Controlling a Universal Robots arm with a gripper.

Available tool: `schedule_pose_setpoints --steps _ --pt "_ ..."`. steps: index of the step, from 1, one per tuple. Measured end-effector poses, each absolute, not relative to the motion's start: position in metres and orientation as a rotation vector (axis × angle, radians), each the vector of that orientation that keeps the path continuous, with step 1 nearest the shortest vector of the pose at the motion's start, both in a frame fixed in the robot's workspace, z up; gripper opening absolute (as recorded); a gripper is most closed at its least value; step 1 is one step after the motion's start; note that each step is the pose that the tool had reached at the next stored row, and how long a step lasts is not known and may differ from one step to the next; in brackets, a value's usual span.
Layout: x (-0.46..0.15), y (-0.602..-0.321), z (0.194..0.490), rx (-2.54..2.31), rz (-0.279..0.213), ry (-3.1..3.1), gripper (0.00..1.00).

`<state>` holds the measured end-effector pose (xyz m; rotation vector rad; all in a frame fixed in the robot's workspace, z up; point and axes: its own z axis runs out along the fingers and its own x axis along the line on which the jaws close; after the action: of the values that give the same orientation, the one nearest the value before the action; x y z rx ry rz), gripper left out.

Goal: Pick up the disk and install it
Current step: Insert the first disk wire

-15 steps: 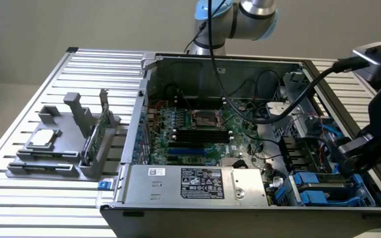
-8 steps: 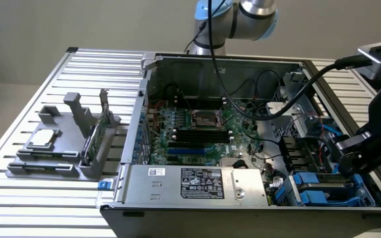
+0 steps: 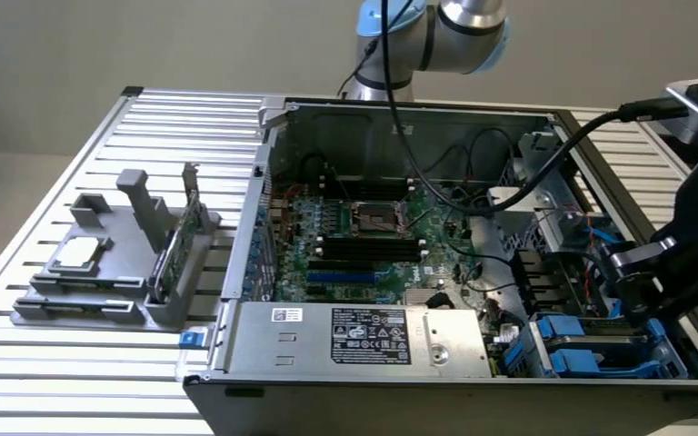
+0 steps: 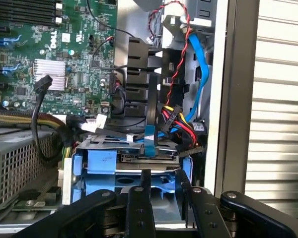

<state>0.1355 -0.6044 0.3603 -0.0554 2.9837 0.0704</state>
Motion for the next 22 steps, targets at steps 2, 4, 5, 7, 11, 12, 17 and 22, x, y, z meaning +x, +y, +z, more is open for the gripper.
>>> schedule_pose_setpoints --steps 2,4,5,7,11,12,17,22 --pt "0.135 -0.604 0.361 -0.030 0.074 2.983 0.34" --pt "0.135 -0.604 0.363 -0.006 0.077 2.983 0.34" --pt "0.135 -0.604 0.365 0.002 0.079 2.983 0.34" --pt "0.135 -0.604 0.367 0.016 0.081 2.983 0.34" --pt "0.135 -0.604 0.370 0.048 0.092 2.983 0.34" --pt "0.135 -0.604 0.371 0.057 0.097 2.983 0.34" --pt "0.135 -0.604 0.371 0.096 0.135 2.985 0.34" --pt "0.135 -0.604 0.371 0.109 0.173 3.001 0.34"
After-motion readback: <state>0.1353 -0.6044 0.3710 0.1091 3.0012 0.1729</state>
